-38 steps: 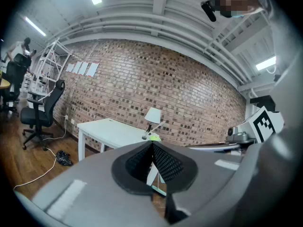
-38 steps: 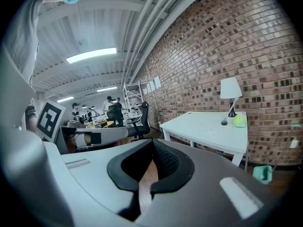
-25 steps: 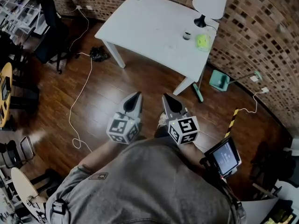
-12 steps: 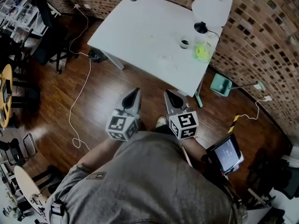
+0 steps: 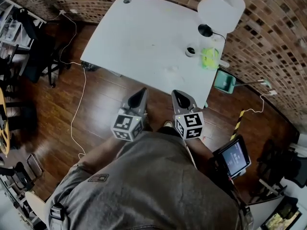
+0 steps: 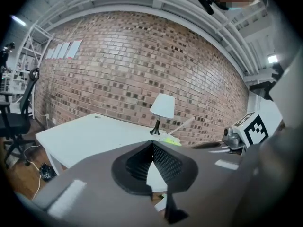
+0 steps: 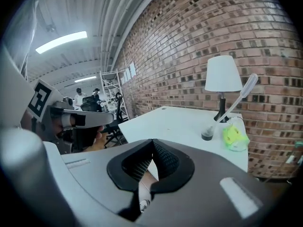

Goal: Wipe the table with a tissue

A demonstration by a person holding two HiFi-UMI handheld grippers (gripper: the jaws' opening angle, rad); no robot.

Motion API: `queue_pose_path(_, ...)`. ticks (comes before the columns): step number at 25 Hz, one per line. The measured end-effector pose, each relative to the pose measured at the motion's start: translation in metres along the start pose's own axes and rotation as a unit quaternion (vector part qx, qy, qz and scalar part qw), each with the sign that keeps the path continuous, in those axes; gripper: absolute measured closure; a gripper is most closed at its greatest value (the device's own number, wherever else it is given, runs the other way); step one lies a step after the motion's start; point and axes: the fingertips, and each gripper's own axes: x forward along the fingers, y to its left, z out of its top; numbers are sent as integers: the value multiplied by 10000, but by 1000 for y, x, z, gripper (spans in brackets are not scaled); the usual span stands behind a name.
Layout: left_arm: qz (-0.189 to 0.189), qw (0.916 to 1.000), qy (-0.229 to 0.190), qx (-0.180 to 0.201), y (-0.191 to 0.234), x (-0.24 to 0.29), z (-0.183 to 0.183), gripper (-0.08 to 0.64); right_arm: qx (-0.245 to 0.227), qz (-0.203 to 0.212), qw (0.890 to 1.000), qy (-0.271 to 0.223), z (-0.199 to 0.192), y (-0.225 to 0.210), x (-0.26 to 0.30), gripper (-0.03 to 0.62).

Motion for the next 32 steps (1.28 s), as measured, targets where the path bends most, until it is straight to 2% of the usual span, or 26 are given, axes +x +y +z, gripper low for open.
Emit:
queue_pose_path(3, -363, 9992, 167, -29, 15, 21, -4, 558, 135, -352, 9992, 129, 0, -8, 18, 580)
queue_pose_path(6, -623, 9972, 384, 129, 24, 39, -8, 558, 262, -692, 9969, 251, -6, -18, 29, 580)
queue_pose_path(10, -832, 9940, 662, 250, 30, 54, -14, 558, 390, -993, 9932, 466, -21, -32, 39, 578)
queue_pose_path(14, -864, 9927, 822, 197, 16, 77, -28, 558, 444, -1029, 9916, 649, -38, -60, 40, 576)
queue_pose_path(16, -918, 9917, 893, 125, 11, 82, -34, 558, 447, -1062, 9905, 752, -45, -68, 41, 543)
queue_pose_path(22, -670, 9922, 1042, 152, 34, 92, -30, 558, 311, -913, 9901, 1020, -52, -70, 70, 484)
queue_pose_path(26, -638, 9905, 1202, 178, 35, 99, -40, 558, 22, -852, 9880, 1289, -64, -81, 81, 432)
queue_pose_path(30, -605, 9889, 1348, 165, 36, 105, -47, 558, -457, -646, 9842, 1585, -76, -81, 100, 374)
queue_pose_path(32, -588, 9882, 1401, 169, 37, 108, -50, 558, -657, -609, 9810, 1724, -83, -84, 108, 363)
